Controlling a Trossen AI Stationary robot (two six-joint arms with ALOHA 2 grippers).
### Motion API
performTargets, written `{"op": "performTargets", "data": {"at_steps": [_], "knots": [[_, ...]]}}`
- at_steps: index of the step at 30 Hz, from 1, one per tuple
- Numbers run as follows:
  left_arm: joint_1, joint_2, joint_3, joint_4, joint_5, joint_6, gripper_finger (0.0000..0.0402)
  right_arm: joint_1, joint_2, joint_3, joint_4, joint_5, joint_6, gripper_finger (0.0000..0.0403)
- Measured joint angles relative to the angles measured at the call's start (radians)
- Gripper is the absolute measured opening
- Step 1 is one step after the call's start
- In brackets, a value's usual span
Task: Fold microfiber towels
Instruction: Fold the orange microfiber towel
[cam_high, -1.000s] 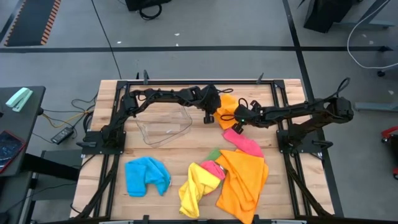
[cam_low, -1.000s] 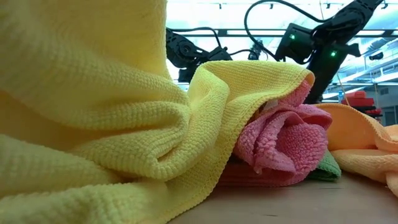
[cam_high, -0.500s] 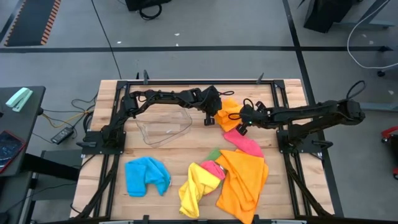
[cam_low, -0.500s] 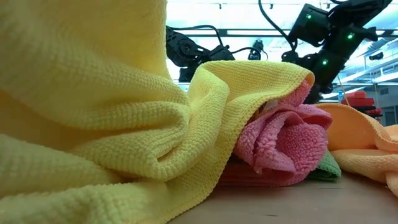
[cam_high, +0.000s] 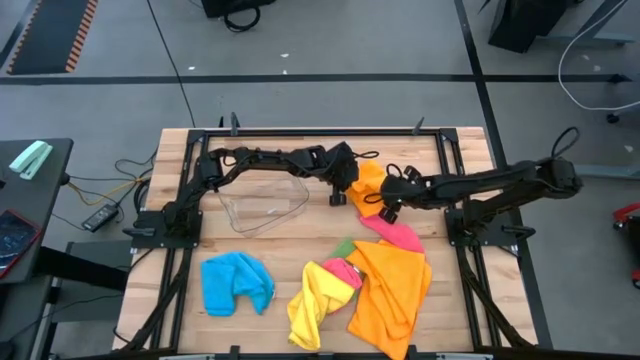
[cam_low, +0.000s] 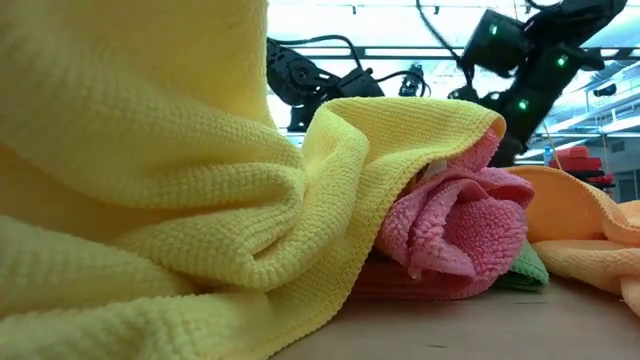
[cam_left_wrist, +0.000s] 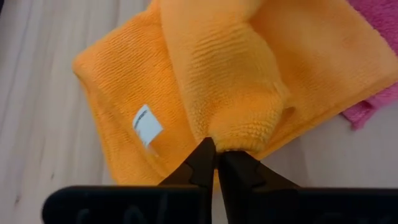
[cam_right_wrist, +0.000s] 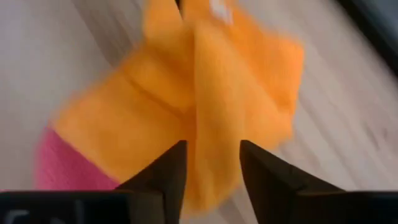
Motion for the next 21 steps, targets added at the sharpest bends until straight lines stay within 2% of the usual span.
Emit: {"op": "performTargets", "data": {"at_steps": [6, 12, 15, 21], "knots": [[0.003, 0.000, 0.000, 0.001, 0.000, 0.000, 0.0009, 0.033, 0.049, 0.000, 0.073, 0.085, -0.154, 0.0172], [0.008, 0.000, 0.000, 0.006, 0.000, -0.004, 0.0028, 0.079, 0.174, 0.001, 0.138, 0.165, -0.172, 0.0184], [0.008, 0.000, 0.000, 0.006, 0.000, -0.006, 0.0028, 0.114, 0.240, 0.031, 0.113, 0.204, -0.138, 0.0199], [0.008, 0.000, 0.000, 0.006, 0.000, -0.009, 0.0008, 0.180, 0.341, 0.148, -0.031, 0.366, -0.068, 0.0236]]}}
